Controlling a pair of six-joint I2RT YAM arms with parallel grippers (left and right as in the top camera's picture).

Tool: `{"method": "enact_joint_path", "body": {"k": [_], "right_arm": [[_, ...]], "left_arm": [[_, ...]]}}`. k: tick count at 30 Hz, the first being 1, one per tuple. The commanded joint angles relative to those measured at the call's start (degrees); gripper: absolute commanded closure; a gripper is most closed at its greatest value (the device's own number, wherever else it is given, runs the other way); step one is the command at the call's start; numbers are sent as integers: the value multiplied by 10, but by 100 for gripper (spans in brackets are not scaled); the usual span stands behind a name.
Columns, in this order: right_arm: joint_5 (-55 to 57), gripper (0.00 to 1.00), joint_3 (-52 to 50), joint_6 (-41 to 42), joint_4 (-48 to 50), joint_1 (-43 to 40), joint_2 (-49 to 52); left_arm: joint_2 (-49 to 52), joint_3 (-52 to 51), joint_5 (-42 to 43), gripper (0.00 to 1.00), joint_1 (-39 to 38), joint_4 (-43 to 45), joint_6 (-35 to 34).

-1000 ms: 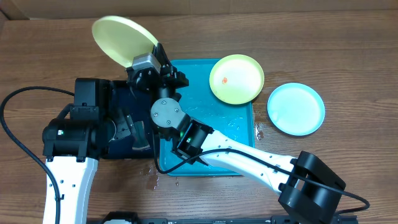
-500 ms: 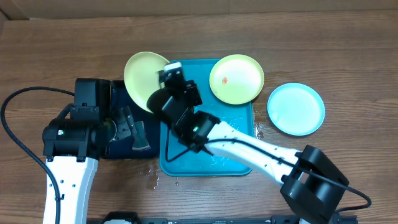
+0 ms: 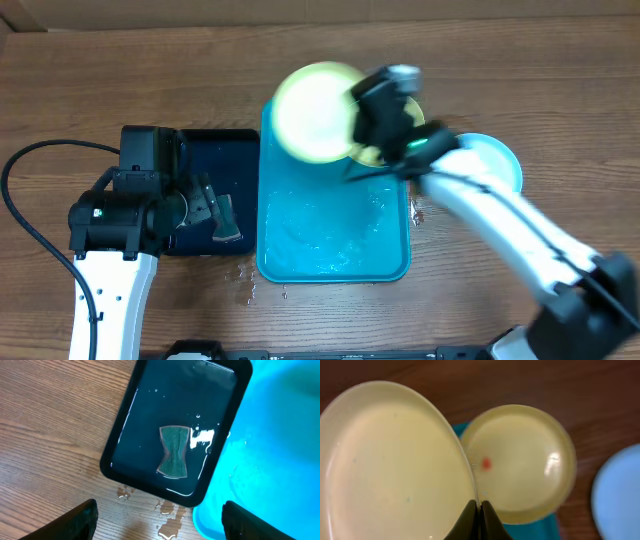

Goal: Clean dirty plates on tray and stack at the side
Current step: 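Set the yellow plate onto the light-blue plate at right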

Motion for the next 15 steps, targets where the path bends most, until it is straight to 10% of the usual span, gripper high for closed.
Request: {"method": "enact_joint_path", "body": {"k": [1, 15], "right_arm": [[-96, 96, 6, 25, -57, -110, -26], [-106, 96, -95, 23, -185, -384, 9]], "left_arm": [[3, 0, 7, 20, 0, 2, -8], [3, 0, 7, 20, 0, 13, -8]]}}
